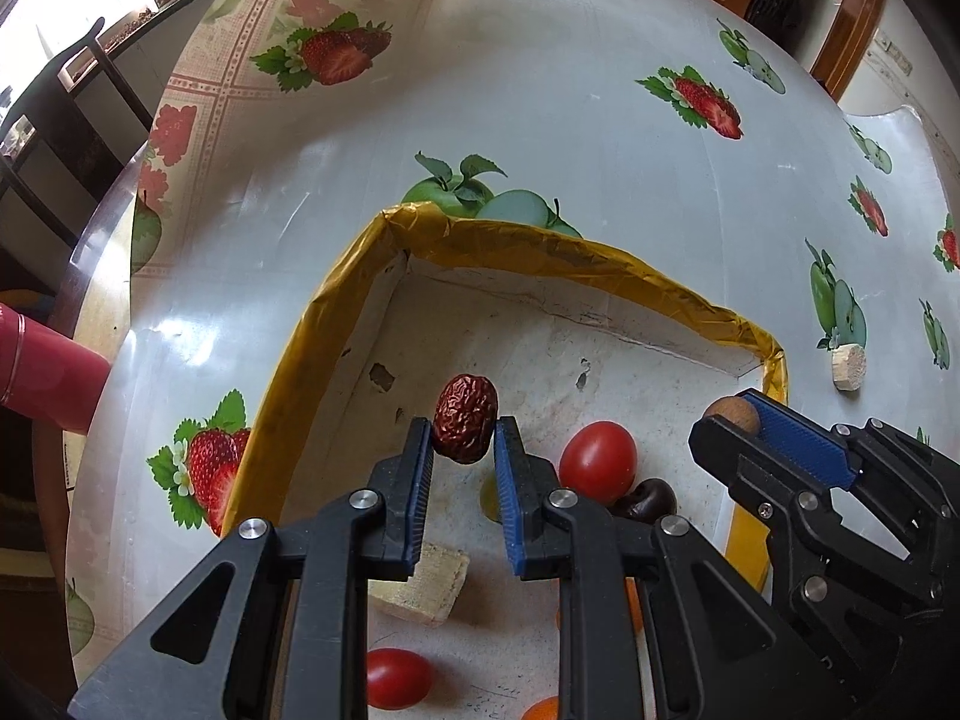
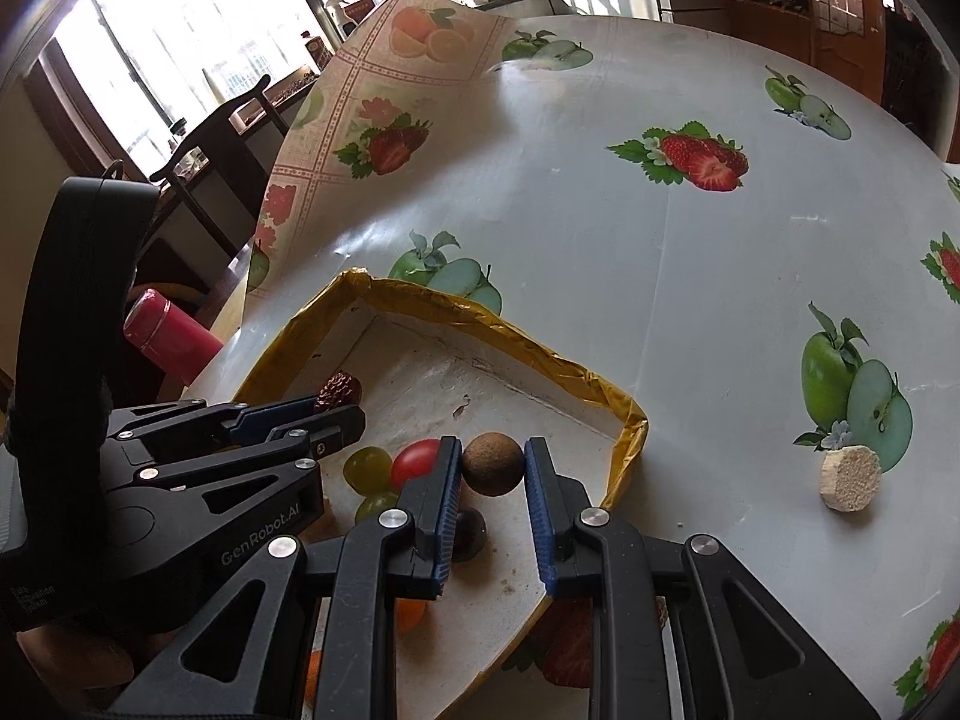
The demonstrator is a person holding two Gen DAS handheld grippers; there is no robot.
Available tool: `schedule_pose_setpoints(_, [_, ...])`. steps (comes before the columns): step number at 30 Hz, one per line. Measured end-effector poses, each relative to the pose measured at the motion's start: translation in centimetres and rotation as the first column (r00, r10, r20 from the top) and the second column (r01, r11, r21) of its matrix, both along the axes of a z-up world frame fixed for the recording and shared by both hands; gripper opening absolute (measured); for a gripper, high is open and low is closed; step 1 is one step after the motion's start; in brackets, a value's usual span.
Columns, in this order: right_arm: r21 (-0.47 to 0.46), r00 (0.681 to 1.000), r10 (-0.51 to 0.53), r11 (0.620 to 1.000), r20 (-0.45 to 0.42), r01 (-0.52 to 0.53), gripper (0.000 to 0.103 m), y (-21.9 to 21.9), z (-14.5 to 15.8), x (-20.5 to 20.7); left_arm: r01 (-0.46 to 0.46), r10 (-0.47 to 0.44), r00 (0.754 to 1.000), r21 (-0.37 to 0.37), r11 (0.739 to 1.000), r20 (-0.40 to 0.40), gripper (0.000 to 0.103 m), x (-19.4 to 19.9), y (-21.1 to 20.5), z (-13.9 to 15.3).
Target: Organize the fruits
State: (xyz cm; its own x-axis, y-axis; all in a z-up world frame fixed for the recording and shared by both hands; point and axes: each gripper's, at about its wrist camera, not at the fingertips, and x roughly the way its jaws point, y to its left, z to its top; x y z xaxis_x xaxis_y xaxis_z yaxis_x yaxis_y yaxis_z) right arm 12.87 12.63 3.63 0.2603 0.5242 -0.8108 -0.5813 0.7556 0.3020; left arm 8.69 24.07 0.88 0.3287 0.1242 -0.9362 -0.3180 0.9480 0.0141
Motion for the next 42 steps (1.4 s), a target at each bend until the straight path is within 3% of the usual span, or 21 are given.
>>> schedule_pose_setpoints(15, [-0.031,0.999,0.025,0.999,-0.026,-0.026,0.024,0.7,-2.0,0.6,-0.025,0.024,1.000,-0.032,0.999,-0.012,0.019,1.2,0.9,-1.4])
schedule_pose_setpoints(17, [-0.033,0.999,0.028,0.999,-0.025,-0.028,0.024,0.7,-2.0,0.6,-0.028,0.027,1.000,-0.027,0.999,-0.014,0.026,1.2,1.3,-1.5])
schedule_pose_setpoints(19, [-0.033,0.999,0.028,0.999,-0.028,-0.029,0.025,0.6,-2.0,0.6,-0.033,0.033,0.999,-0.028,0.999,-0.013,0.046,1.0,1.4,-1.4])
schedule_pose_setpoints(20, [-0.030,0.999,0.029,0.999,-0.031,-0.029,0.025,0.6,-1.9,0.6,-0.037,0.037,0.999,-0.025,0.999,-0.010,0.048,0.9,1.5,-1.3])
schedule_pose_setpoints(32, [-0.013,0.993,0.117,0.993,0.011,-0.117,0.040,-1.8,0.8,-2.4,-0.028,0.028,1.000,-0.015,1.000,0.010,0.048,-3.3,0.2,0.2])
schedule_pose_setpoints(36, [-0.008,0.989,0.145,0.989,0.016,-0.145,0.041,-2.9,1.4,-3.6,-0.027,0.027,1.000,-0.018,0.999,0.008,0.048,-5.0,-0.8,0.6])
schedule_pose_setpoints(42, [0.006,0.979,0.203,0.979,0.015,-0.203,0.054,-4.1,2.1,-5.6,-0.053,0.052,0.999,-0.042,0.998,-0.010,0.048,-7.7,-1.6,0.8])
